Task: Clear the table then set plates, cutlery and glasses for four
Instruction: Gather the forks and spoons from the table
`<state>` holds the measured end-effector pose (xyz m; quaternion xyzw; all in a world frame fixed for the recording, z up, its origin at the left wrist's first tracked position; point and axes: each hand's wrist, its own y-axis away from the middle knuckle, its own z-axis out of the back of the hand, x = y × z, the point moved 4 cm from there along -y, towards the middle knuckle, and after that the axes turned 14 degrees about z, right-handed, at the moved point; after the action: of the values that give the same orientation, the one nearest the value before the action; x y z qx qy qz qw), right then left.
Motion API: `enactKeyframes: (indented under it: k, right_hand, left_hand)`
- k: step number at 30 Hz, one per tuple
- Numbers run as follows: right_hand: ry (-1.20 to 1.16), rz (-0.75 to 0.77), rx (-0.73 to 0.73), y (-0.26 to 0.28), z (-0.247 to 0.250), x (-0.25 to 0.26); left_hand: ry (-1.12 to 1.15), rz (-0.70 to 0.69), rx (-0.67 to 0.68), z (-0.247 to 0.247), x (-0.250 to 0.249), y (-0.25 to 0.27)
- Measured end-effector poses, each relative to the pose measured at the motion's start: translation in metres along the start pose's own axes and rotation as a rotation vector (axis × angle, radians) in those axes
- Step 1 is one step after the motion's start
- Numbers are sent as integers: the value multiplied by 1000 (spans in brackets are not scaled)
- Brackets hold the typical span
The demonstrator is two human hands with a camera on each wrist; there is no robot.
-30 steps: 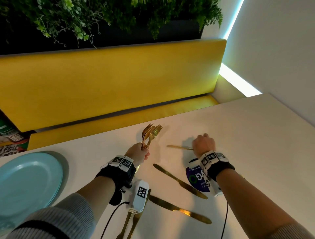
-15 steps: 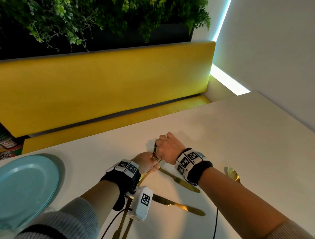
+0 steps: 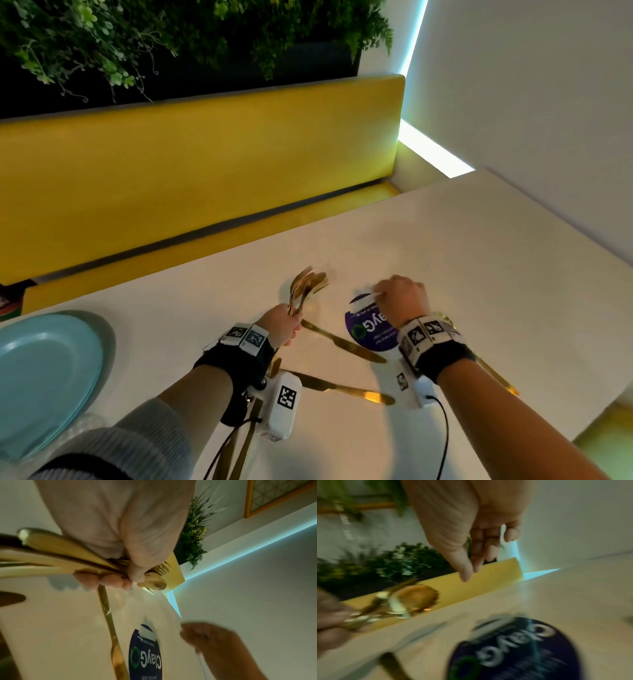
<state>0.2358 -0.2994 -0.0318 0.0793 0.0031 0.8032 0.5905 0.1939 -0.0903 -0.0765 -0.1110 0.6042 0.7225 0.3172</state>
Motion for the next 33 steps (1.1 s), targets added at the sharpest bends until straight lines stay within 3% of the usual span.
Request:
enactKeyframes:
  k: [5, 12, 20, 23, 28, 33]
  right_hand:
    - [-34, -548, 237, 50, -27, -86]
    - [-109, -762, 269, 85, -48, -116]
    - [-171, -724, 185, 93, -38, -97]
    - [-273, -622, 140, 86, -27, -72]
    - [-836, -383, 4, 81, -12, 11]
    - [-1151, -299, 50, 108, -6, 107]
  left_hand:
    - [22, 17, 4, 2, 4, 0]
    - [5, 8, -38, 0, 7, 0]
    - [47, -17, 4, -1, 15, 11]
    - [48, -31, 10, 1, 21, 19]
    - [64, -70, 59, 0, 31, 44]
    - [82, -93, 197, 1, 54, 85]
